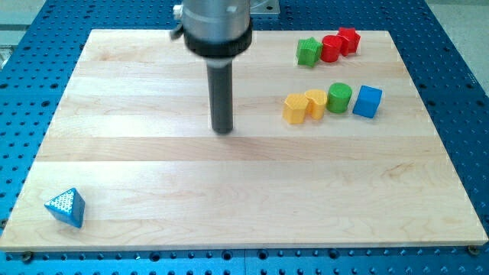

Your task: Slide the hexagon diagonally top right to the heart

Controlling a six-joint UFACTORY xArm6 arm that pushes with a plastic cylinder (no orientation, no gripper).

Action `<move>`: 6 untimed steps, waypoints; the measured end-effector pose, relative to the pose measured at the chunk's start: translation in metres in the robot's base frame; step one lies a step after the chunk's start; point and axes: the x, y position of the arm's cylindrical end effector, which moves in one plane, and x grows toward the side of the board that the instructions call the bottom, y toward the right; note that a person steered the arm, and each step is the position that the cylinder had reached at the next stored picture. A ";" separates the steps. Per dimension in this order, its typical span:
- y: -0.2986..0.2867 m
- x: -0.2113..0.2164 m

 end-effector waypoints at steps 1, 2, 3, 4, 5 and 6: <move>0.033 0.006; 0.095 -0.022; 0.107 -0.072; 0.130 -0.108; 0.153 -0.121; 0.175 -0.140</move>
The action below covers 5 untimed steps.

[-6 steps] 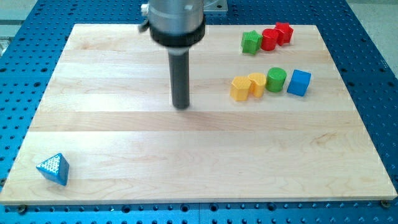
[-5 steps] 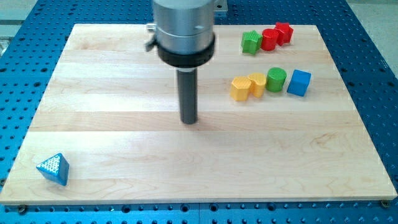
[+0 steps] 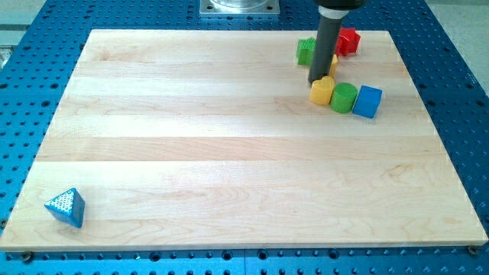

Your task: Slide the hexagon diagonally top right to the heart

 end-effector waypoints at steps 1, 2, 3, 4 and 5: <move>-0.020 0.004; -0.093 0.036; -0.094 0.073; -0.068 0.070; -0.021 0.061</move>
